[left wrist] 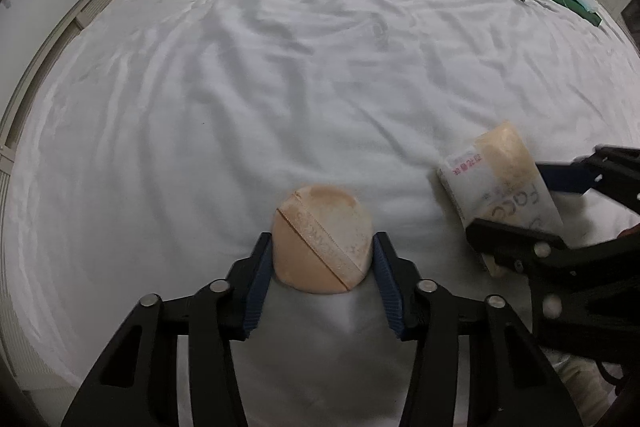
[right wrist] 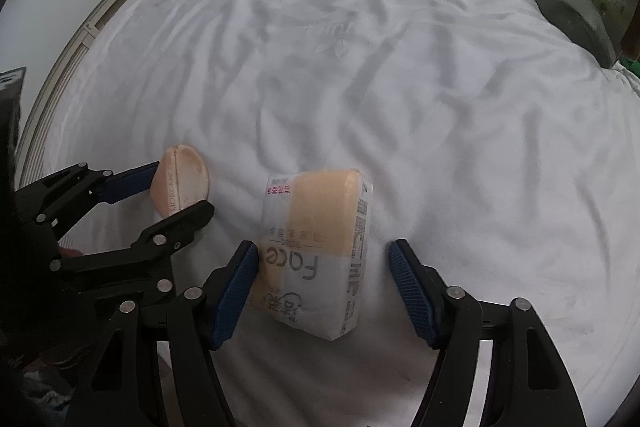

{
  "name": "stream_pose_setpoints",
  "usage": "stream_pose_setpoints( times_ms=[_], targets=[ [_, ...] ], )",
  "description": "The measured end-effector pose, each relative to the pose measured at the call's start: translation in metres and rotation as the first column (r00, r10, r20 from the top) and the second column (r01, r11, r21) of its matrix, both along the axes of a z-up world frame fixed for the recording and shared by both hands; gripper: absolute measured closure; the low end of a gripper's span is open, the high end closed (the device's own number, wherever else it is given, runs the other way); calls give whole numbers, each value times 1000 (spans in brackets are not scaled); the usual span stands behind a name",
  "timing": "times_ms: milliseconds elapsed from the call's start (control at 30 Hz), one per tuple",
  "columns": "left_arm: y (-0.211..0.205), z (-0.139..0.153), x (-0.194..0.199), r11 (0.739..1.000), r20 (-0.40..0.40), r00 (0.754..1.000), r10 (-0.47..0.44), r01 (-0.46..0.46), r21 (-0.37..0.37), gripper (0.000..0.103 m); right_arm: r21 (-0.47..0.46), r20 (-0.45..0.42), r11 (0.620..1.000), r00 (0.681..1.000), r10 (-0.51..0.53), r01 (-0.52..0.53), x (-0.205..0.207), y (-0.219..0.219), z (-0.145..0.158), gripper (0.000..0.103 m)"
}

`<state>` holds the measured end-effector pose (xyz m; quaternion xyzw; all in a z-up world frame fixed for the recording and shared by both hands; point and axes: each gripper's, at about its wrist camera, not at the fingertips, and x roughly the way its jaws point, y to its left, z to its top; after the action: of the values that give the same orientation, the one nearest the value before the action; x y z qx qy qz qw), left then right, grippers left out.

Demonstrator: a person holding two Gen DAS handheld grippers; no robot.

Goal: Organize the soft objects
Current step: 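Grasp the beige powder puff with the left tool while the right tool grasps the Face packet, then carry the powder puff and Face packet over the green tray with both tools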

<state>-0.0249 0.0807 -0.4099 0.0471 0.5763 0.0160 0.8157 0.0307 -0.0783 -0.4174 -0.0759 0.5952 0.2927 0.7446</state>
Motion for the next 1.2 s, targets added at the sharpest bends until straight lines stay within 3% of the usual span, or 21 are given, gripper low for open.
stream_pose_setpoints(
  times_ms=[300,733,900,1200],
  targets=[
    [-14,11,6,997,13,999,-48,47,66,95,41,-10,999,1000,15,-15,1,-4,7,69],
    [-49,55,21,990,32,997,-71,66,126,95,143,-10,989,1000,-23,24,13,-58,55,72],
    [-98,78,29,988,41,991,-130,125,95,95,143,18,986,996,-91,87,25,-108,82,72],
    [-227,107,78,970,67,970,-236,239,-50,95,97,79,966,965,-249,242,61,-237,118,72]
  ],
)
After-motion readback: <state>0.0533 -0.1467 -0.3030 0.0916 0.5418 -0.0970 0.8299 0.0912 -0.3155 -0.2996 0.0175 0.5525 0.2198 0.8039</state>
